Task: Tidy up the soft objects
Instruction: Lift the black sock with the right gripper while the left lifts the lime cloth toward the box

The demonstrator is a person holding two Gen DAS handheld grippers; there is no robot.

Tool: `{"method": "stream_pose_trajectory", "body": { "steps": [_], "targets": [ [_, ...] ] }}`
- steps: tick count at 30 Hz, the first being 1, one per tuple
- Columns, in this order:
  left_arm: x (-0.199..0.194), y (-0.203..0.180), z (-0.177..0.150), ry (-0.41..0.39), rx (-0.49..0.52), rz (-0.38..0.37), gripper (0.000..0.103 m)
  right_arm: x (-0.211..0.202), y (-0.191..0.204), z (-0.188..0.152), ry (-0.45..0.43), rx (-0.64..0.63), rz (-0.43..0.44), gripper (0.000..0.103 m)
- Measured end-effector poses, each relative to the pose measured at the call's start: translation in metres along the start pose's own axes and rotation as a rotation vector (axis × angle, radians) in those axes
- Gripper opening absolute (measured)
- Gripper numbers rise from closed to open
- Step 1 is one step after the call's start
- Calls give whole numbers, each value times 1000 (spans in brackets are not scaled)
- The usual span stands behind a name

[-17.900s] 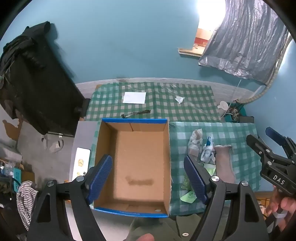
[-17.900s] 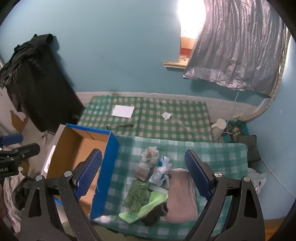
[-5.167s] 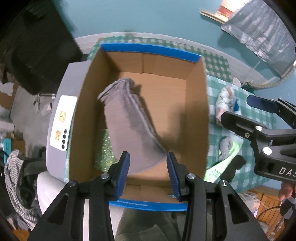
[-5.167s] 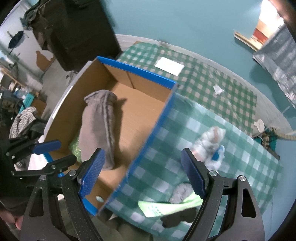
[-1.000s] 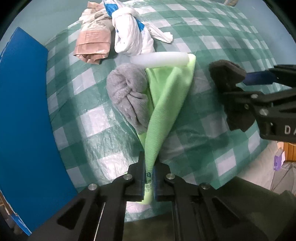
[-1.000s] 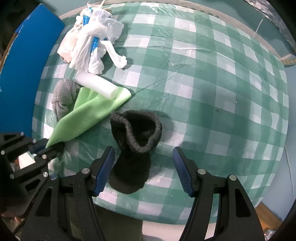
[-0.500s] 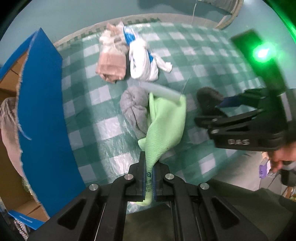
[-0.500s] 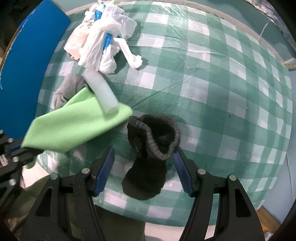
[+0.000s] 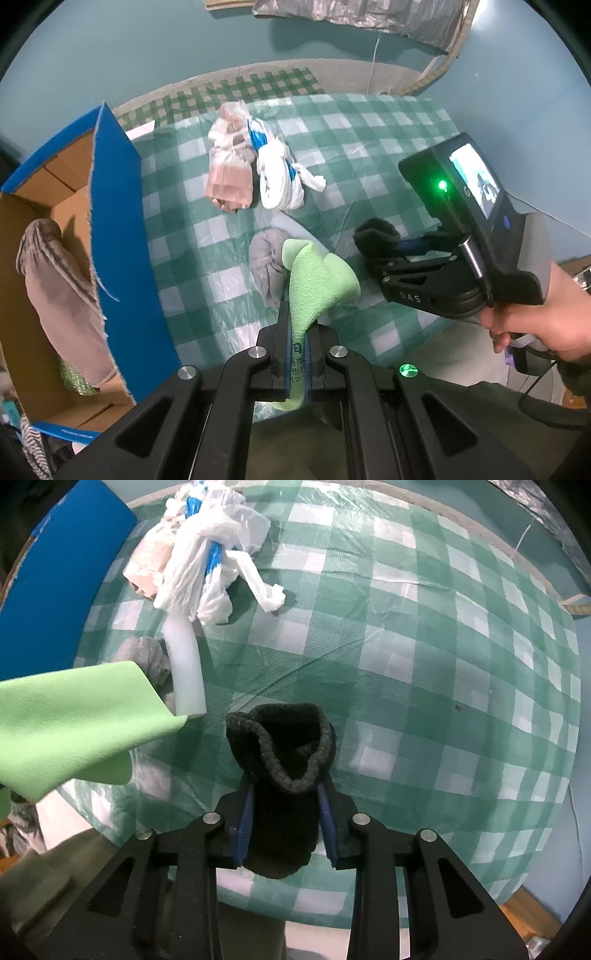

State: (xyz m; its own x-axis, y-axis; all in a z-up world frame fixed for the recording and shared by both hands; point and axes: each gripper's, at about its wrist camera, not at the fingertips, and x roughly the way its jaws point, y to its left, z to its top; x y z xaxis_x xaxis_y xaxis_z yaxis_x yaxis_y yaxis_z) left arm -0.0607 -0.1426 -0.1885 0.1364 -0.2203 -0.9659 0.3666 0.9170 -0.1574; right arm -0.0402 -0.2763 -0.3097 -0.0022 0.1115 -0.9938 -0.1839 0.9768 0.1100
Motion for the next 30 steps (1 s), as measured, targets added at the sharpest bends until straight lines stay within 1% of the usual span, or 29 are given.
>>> {"method": "stream_pose_trajectory", "body": {
  "steps": [2, 14, 20, 24, 30],
  "targets": [
    [-6, 0, 1, -12, 1, 3, 5, -5, -5, -1, -14, 3, 7, 29],
    [-41, 13, 7, -80, -40, 23, 5, -40, -2, -7, -91, -3, 33, 28],
    [-57, 25, 11, -113, -80, 32, 5, -71, 0, -10, -125, -25, 33, 28],
    [-66, 34, 13, -132, -114, 44, 5, -90, 0, -2, -142, -33, 25, 28],
    [-72, 49, 15, -141, -158, 62, 5, -114, 9, 12, -173, -39, 17, 28]
  ]
}}
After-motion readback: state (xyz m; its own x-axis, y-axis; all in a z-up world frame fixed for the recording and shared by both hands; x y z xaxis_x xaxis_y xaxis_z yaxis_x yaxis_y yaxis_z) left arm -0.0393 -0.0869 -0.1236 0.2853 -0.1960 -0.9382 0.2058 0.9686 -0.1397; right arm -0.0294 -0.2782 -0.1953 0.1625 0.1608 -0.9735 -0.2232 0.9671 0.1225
